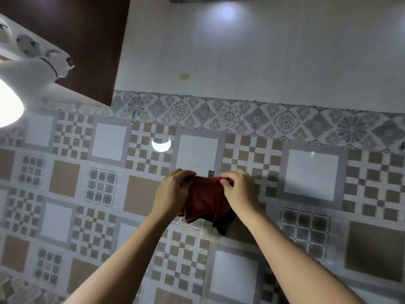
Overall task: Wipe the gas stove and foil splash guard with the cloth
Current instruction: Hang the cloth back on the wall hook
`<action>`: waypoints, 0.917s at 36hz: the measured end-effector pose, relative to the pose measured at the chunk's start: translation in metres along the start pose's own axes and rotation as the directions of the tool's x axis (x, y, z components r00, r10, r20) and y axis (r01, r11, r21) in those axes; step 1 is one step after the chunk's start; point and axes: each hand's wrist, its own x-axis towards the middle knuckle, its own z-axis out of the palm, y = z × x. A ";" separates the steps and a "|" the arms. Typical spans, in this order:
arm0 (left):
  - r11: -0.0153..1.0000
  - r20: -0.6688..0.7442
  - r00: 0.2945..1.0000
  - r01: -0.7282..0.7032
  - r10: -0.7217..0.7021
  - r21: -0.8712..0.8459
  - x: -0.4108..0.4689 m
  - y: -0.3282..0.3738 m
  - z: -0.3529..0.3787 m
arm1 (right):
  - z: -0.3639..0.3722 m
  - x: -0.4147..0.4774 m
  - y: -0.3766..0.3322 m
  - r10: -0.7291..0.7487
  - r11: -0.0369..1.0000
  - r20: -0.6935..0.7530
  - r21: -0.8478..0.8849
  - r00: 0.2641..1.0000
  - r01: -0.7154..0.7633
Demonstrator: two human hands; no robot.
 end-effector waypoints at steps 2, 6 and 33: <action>0.999 -0.022 1.000 -0.010 0.010 0.031 0.007 -0.005 0.007 | 0.007 0.009 0.003 -0.043 0.999 -0.018 -0.026 0.999 0.042; 0.995 -0.066 0.997 -0.039 0.045 0.088 0.025 -0.009 0.017 | 0.016 0.027 0.005 -0.090 0.996 -0.068 -0.033 0.994 0.088; 0.974 -0.056 0.991 0.110 -0.124 -0.200 -0.004 -0.063 0.045 | 0.055 -0.010 0.034 -0.155 0.988 -0.105 0.000 0.982 0.156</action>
